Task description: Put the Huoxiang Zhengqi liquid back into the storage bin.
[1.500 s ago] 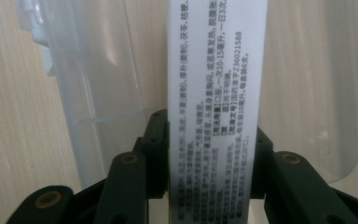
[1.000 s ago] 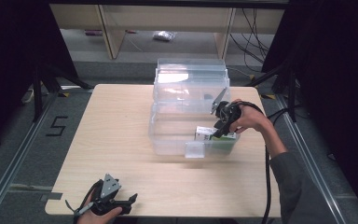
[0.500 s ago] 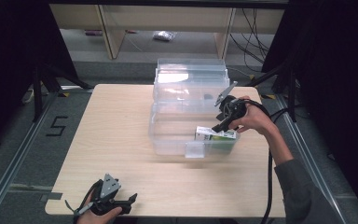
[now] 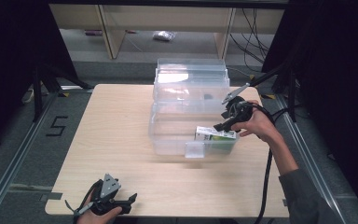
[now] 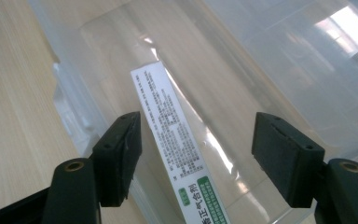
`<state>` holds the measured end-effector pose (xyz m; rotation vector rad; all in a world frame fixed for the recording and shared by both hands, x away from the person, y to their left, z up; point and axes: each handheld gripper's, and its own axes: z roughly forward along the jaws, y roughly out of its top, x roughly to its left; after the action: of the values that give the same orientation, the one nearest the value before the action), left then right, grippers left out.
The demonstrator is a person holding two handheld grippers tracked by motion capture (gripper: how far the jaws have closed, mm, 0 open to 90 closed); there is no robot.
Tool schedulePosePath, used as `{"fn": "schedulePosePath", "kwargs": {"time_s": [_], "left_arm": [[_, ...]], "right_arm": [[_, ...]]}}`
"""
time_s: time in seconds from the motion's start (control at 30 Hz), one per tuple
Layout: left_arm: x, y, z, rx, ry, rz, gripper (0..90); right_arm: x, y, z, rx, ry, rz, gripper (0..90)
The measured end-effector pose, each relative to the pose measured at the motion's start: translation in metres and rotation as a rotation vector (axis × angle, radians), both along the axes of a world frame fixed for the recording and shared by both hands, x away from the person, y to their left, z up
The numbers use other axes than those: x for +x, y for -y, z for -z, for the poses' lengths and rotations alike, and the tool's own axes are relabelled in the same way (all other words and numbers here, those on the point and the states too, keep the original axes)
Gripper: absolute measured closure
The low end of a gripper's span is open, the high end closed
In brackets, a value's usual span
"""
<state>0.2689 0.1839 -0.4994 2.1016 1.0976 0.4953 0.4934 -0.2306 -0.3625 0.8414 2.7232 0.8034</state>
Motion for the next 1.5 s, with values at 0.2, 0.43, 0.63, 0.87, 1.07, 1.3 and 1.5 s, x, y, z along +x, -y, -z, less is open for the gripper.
{"fn": "schedulePosePath", "kwargs": {"time_s": [0.2, 0.43, 0.63, 0.87, 1.07, 1.3, 1.5], "left_arm": [[0.0, -0.001, -0.001, 0.013, -0.005, 0.006, 15.0], [0.0, 0.001, 0.0, -0.011, 0.003, -0.011, 15.0], [0.0, -0.001, -0.001, 0.017, -0.003, -0.001, 15.0], [0.0, -0.001, -0.001, 0.01, -0.003, 0.001, 15.0], [0.0, 0.001, 0.001, -0.009, 0.009, -0.022, 15.0], [-0.001, 0.0, 0.0, -0.011, 0.007, -0.015, 15.0], [0.0, 0.001, 0.001, -0.009, 0.01, -0.019, 15.0]], "right_arm": [[-0.012, 0.004, 0.002, 0.096, 0.035, 0.036, 31.1], [-0.023, 0.009, 0.004, 0.14, 0.057, 0.081, 29.1], [-0.034, 0.01, 0.007, 0.163, 0.06, 0.113, 26.2], [-0.049, 0.011, 0.014, 0.196, 0.098, 0.148, 23.2], [-0.064, 0.011, 0.021, 0.236, 0.104, 0.166, 22.4], [-0.077, 0.014, 0.026, 0.262, 0.124, 0.171, 22.6], [-0.088, 0.016, 0.033, 0.27, 0.122, 0.178, 22.8]]}}
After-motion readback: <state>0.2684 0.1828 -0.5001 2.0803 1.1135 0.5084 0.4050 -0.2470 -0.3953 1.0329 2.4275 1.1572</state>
